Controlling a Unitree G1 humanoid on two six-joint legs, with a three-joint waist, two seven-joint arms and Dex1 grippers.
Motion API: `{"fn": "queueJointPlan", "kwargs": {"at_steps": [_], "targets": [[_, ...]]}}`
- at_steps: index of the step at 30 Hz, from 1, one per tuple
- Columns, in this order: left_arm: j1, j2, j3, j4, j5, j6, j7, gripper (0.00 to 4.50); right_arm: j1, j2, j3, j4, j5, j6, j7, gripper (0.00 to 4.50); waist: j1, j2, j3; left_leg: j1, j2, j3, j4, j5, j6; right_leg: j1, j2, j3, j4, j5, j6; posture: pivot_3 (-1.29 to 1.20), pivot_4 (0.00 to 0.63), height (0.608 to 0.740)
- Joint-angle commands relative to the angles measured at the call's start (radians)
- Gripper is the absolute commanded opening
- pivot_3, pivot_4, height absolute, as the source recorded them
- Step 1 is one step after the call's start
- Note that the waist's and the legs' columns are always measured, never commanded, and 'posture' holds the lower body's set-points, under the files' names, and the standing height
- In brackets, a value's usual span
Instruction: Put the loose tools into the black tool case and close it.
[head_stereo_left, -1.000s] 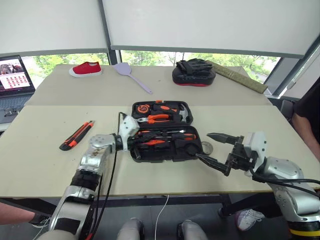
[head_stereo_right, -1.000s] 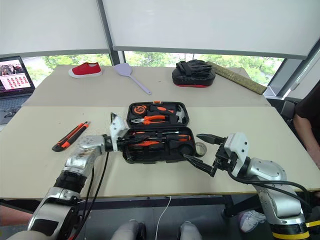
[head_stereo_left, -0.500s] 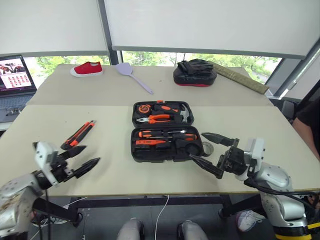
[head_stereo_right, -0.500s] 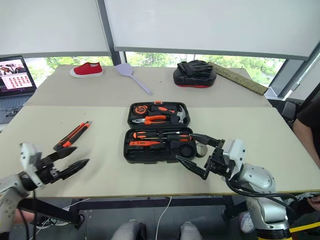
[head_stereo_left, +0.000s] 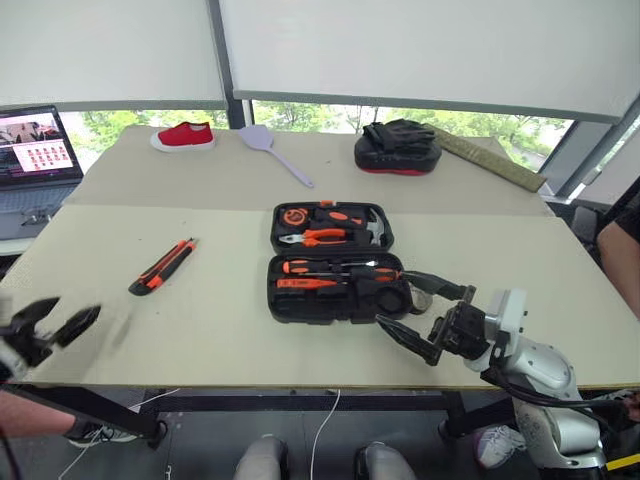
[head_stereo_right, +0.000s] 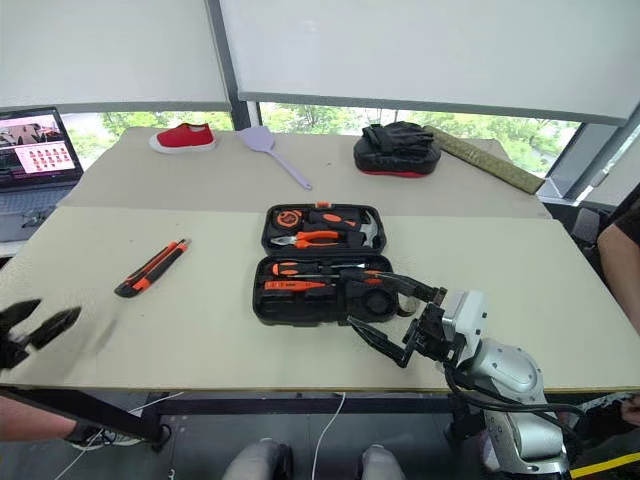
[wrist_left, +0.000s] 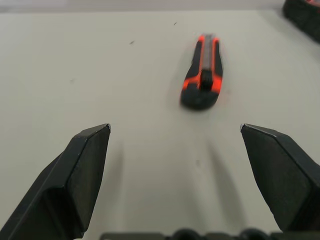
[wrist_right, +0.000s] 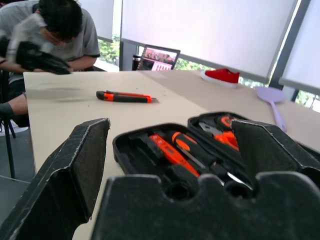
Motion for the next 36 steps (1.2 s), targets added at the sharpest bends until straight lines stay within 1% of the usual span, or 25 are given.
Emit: {"fn": "queueJointPlan", "kwargs": {"at_steps": [1, 2, 3, 5, 7, 11, 14, 16, 18, 19, 20, 21, 22, 24, 25, 27, 29, 31, 33, 36], "targets": [[-0.189, 0.043, -0.158, 0.102, 0.072, 0.087, 0.016, 4.46, -0.023, -0.016, -0.014, -0.02, 0.0, -0.009, -0.01, 4.5, -0.004, 0.0, 0.0, 0.0, 0.0, 0.0, 0.0, 0.0, 0.0, 0.0, 0.0, 0.0, 0.0, 0.0, 0.0, 0.0, 0.15, 0.74], [-0.255, 0.045, -0.22, 0.145, 0.111, 0.092, 0.011, 4.46, -0.026, -0.019, -0.015, -0.02, 0.001, -0.006, -0.01, 4.5, -0.005, 0.0, 0.0, 0.0, 0.0, 0.0, 0.0, 0.0, 0.0, 0.0, 0.001, 0.0, 0.0, 0.0, 0.0, 0.0, 0.15, 0.74], [-0.329, 0.039, -0.284, 0.203, 0.16, 0.087, 0.017, 4.46, -0.029, -0.022, -0.015, -0.02, 0.001, -0.004, -0.008, 4.5, -0.006, 0.0, 0.0, 0.0, -0.002, 0.001, 0.0, 0.001, 0.0, 0.004, 0.003, 0.001, 0.001, 0.002, 0.003, 0.0, 0.15, 0.74], [-0.458, 0.01, -0.373, 0.328, 0.239, 0.048, 0.038, 4.46, -0.035, -0.029, -0.013, -0.024, 0.003, 0.0, -0.009, 4.5, -0.007, -0.001, 0.0, -0.001, -0.002, 0.005, 0.0, 0.002, 0.001, 0.004, 0.005, 0.001, 0.001, 0.003, 0.005, 0.0, 0.15, 0.74], [-0.561, -0.02, -0.423, 0.45, 0.289, 0.009, 0.058, 4.46, -0.038, -0.034, -0.01, -0.035, 0.004, 0.007, -0.01, 4.5, -0.011, -0.001, 0.0, -0.001, -0.001, 0.008, 0.0, 0.007, 0.008, 0.005, 0.007, 0.001, 0.002, 0.004, 0.003, 0.0, 0.15, 0.74], [-0.684, -0.038, -0.508, 0.645, 0.388, -0.057, 0.071, 4.46, -0.053, -0.039, -0.009, -0.085, 0.022, 0.007, -0.013, 4.5, -0.028, -0.002, 0.0, -0.001, -0.001, 0.01, 0.0, 0.006, 0.009, 0.004, 0.008, 0.003, 0.002, 0.004, 0.002, 0.0, 0.15, 0.74], [-0.735, -0.04, -0.542, 0.717, 0.418, -0.052, 0.031, 3.71, -0.061, -0.055, -0.008, -0.141, 0.07, 0.056, -0.017, 4.5, -0.034, -0.003, 0.001, -0.001, -0.001, 0.011, -0.001, 0.006, 0.009, 0.002, 0.008, 0.004, 0.002, 0.004, 0.002, 0.0, 0.15, 0.74], [-0.747, -0.036, -0.564, 0.748, 0.441, -0.055, 0.004, 2.84, -0.066, -0.064, -0.003, -0.165, 0.083, 0.076, -0.018, 4.5, -0.032, -0.003, 0.001, -0.001, -0.001, 0.011, -0.001, 0.006, 0.009, 0.002, 0.008, 0.004, 0.002, 0.004, 0.002, 0.0, 0.15, 0.74], [-0.749, -0.029, -0.567, 0.775, 0.457, -0.072, 0.01, 2.22, -0.072, -0.072, 0.0, -0.181, 0.093, 0.095, -0.02, 4.5, -0.031, -0.003, 0.001, -0.001, -0.001, 0.011, -0.001, 0.006, 0.009, 0.002, 0.007, 0.004, 0.002, 0.002, 0.004, 0.0, 0.15, 0.74], [-0.748, -0.024, -0.561, 0.787, 0.457, -0.09, 0.011, 1.84, -0.076, -0.074, 0.0, -0.185, 0.093, 0.1, -0.021, 4.5, -0.031, -0.003, 0.001, -0.001, -0.001, 0.011, -0.001, 0.006, 0.009, 0.002, 0.007, 0.004, 0.002, 0.002, 0.004, 0.0, 0.15, 0.74], [-0.747, -0.023, -0.549, 0.794, 0.449, -0.106, 0.01, 1.62, -0.08, -0.077, -0.002, -0.186, 0.095, 0.106, -0.021, 4.5, -0.031, -0.003, 0.001, -0.001, -0.001, 0.011, -0.001, 0.006, 0.009, 0.002, 0.007, 0.004, 0.002, 0.002, 0.004, 0.0, 0.15, 0.74], [-0.748, -0.022, -0.54, 0.799, 0.444, -0.12, 0.008, 1.53, -0.081, -0.078, -0.004, -0.188, 0.096, 0.11, -0.022, 4.5, -0.031, -0.003, 0.001, -0.001, -0.001, 0.011, -0.001, 0.006, 0.009, 0.002, 0.007, 0.004, 0.002, 0.003, 0.004, 0.0, 0.15, 0.74], [-0.75, -0.028, -0.507, 0.778, 0.403, -0.159, -0.039, 1.53, -0.082, -0.081, -0.014, -0.188, 0.099, 0.112, -0.023, 4.5, -0.031, -0.003, 0.001, -0.001, -0.001, 0.011, -0.001, 0.006, 0.009, 0.002, 0.007, 0.005, 0.002, 0.003, 0.004, 0.0, 0.15, 0.74], [-0.758, -0.043, -0.451, 0.703, 0.322, -0.175, -0.137, 1.53, -0.081, -0.094, -0.034, -0.187, 0.105, 0.115, -0.021, 4.5, -0.03, -0.004, 0.001, -0.001, 0.0, 0.011, -0.001, 0.006, 0.009, 0.002, 0.007, 0.005, 0.003, 0.003, 0.003, 0.0, 0.15, 0.74], [-0.748, -0.044, -0.451, 0.63, 0.289, -0.174, -0.228, 1.53, -0.077, -0.105, -0.052, -0.186, 0.111, 0.118, -0.021, 4.5, -0.029, -0.005, 0.002, -0.002, 0.0, 0.011, -0.001, 0.006, 0.008, 0.001, 0.007, 0.005, 0.003, 0.004, 0.001, 0.0, 0.15, 0.74], [-0.676, -0.026, -0.502, 0.418, 0.238, -0.169, -0.45, 1.53, -0.064, -0.133, -0.091, -0.179, 0.124, 0.127, -0.018, 4.5, -0.022, -0.006, 0.002, -0.003, 0.0, 0.011, -0.001, 0.006, 0.008, 0.001, 0.007, 0.004, 0.003, 0.004, 0.001, 0.0, 0.15, 0.74], [-0.625, -0.019, -0.542, 0.223, 0.198, -0.1, -0.546, 1.53, -0.045, -0.169, -0.135, -0.161, 0.138, 0.136, -0.001, 4.5, -0.015, -0.006, 0.002, -0.004, -0.001, 0.012, -0.001, 0.006, 0.008, 0.001, 0.005, 0.004, 0.002, 0.005, 0.0, 0.0, 0.15, 0.74], [-0.595, -0.029, -0.567, 0.052, 0.147, -0.019, -0.581, 1.53, -0.023, -0.208, -0.172, -0.134, 0.143, 0.141, 0.033, 4.5, -0.012, -0.006, 0.002, -0.004, -0.002, 0.012, -0.001, 0.006, 0.009, 0.001, 0.003, 0.004, 0.002, 0.004, 0.001, 0.0, 0.15, 0.74], [-0.559, -0.084, -0.631, -0.126, 0.144, 0.006, -0.551, 1.53, -0.01, -0.274, -0.205, -0.074, 0.126, 0.135, 0.099, 4.5, -0.012, -0.006, 0.002, -0.004, -0.003, 0.012, -0.001, 0.006, 0.009, 0.002, 0.004, 0.004, 0.001, 0.004, 0.001, 0.0, 0.15, 0.74], [-0.523, -0.139, -0.705, -0.275, 0.174, 0.029, -0.497, 1.53, -0.016, -0.342, -0.228, -0.008, 0.138, 0.163, 0.145, 4.5, -0.01, -0.006, 0.002, -0.003, -0.003, 0.012, 0.001, 0.006, 0.01, 0.004, 0.004, 0.005, 0.002, 0.004, 0.002, 0.0, 0.15, 0.74]]}}
